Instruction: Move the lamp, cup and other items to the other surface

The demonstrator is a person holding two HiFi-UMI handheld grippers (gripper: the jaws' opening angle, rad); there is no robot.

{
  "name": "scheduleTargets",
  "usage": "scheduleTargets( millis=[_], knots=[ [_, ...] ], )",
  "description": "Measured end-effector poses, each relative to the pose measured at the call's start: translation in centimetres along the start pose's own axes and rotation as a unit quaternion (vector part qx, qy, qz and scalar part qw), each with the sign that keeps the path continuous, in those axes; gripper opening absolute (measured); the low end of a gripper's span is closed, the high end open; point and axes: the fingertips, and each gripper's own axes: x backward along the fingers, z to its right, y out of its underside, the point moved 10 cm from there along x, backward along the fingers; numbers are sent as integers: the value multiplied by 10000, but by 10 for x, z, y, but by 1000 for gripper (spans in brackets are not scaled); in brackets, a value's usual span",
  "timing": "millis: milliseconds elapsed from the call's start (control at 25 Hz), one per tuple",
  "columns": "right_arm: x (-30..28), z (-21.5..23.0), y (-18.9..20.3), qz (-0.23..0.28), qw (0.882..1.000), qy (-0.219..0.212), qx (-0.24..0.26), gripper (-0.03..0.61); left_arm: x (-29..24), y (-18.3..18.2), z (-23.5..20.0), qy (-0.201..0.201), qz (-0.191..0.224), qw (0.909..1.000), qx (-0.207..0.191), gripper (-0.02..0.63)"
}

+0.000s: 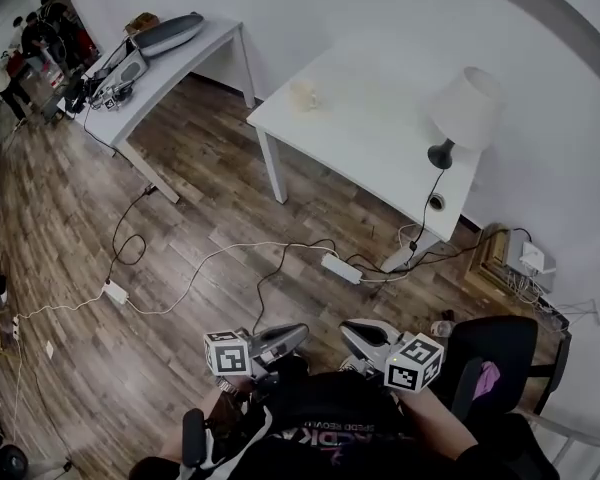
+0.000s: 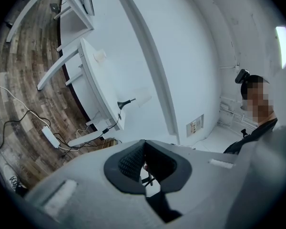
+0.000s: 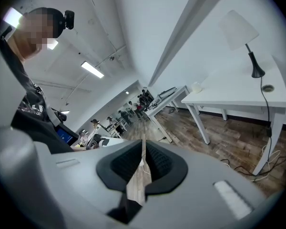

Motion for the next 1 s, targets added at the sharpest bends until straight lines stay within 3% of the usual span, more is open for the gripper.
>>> scheduleTargets(
  millis=[440,1000],
  knots=[
    [-96,-15,-49,312,9987,284,284,57,86,-65,-35,-22,397,9991,-123,-6],
    [-166,41,-118,214,9948,529,847,63,150,-87,-58,-567,1315,9897,66,-6]
  ],
)
